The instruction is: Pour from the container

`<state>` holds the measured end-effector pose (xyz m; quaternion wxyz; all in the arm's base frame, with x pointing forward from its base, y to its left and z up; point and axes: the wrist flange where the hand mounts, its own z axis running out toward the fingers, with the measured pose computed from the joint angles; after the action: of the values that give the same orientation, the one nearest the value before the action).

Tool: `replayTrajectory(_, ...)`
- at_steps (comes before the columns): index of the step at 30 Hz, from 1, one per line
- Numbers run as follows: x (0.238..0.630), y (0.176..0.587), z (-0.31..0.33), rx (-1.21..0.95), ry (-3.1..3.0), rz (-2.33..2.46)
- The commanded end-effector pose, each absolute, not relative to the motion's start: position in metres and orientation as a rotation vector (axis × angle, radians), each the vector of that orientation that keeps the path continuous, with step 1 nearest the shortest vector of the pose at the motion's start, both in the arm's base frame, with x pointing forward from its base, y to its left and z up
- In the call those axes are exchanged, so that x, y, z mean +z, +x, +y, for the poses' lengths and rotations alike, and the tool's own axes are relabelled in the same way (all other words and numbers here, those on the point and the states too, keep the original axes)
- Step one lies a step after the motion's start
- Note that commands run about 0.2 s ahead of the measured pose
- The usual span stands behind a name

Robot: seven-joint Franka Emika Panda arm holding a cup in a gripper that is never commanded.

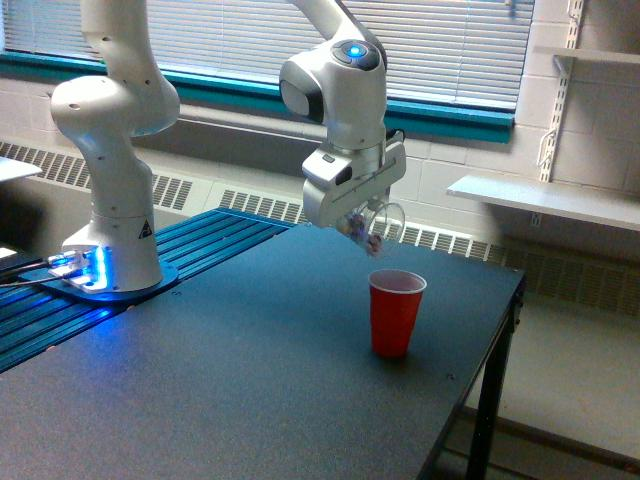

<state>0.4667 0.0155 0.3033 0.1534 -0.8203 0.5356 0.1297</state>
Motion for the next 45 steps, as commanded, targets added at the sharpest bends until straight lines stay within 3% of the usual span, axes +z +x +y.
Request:
replayTrajectory(1,0.3,0.465,0.013,0.413,-2.316,1.572)
replayTrajectory(45,0.298,0.466,0.025,0.443,-2.311,1.607)
